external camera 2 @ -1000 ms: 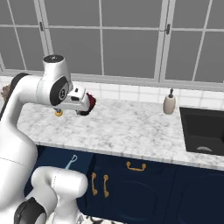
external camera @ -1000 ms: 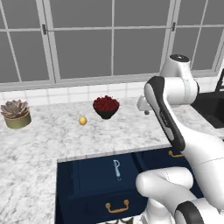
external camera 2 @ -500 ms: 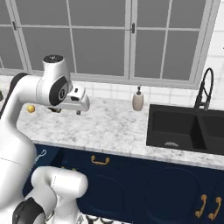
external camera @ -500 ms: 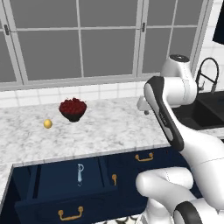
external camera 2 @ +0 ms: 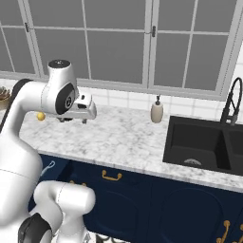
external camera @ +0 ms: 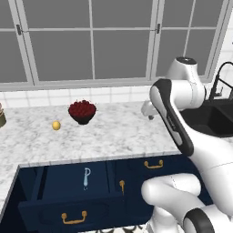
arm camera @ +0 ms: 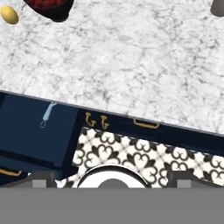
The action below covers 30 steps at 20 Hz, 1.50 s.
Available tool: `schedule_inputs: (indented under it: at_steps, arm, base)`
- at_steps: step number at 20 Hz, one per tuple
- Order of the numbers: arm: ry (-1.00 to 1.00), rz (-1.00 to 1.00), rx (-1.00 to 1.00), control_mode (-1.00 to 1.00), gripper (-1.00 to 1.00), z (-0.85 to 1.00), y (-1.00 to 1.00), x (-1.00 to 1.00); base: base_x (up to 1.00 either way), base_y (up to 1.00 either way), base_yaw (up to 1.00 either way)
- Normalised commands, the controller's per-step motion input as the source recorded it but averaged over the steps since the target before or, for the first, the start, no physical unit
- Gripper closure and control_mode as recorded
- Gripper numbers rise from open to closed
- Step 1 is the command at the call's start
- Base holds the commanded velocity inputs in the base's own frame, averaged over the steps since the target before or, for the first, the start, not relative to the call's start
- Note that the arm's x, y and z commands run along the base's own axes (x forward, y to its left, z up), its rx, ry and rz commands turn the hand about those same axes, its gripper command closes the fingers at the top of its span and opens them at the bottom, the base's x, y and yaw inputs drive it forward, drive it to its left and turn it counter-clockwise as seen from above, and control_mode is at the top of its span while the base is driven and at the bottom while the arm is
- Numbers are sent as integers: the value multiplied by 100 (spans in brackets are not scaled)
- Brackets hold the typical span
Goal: Pick the peeler from the drawer and place it on the counter.
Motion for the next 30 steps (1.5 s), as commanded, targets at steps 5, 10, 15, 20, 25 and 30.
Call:
schedule_inputs:
  at_steps: [5, 10, 15, 20, 25, 30]
  arm:
    - [1, 30, -1, -100, -100, -4, 82, 2]
    - [5, 37, -11, -100, -100, -48, 100, -4]
    - [16, 47, -14, -100, -100, -68, 100, -29]
    - [13, 53, -32, -100, -100, -75, 100, -90]
    - [33, 30, -30, -100, -100, -91, 98, -16]
    - [28, 28, -6, -100, -100, -67, 46, 14]
  base:
    - [0, 0, 0]
    - [0, 0, 0]
    - [0, 0, 0]
    - [0, 0, 0]
    - [0, 0, 0]
    - [0, 0, 0]
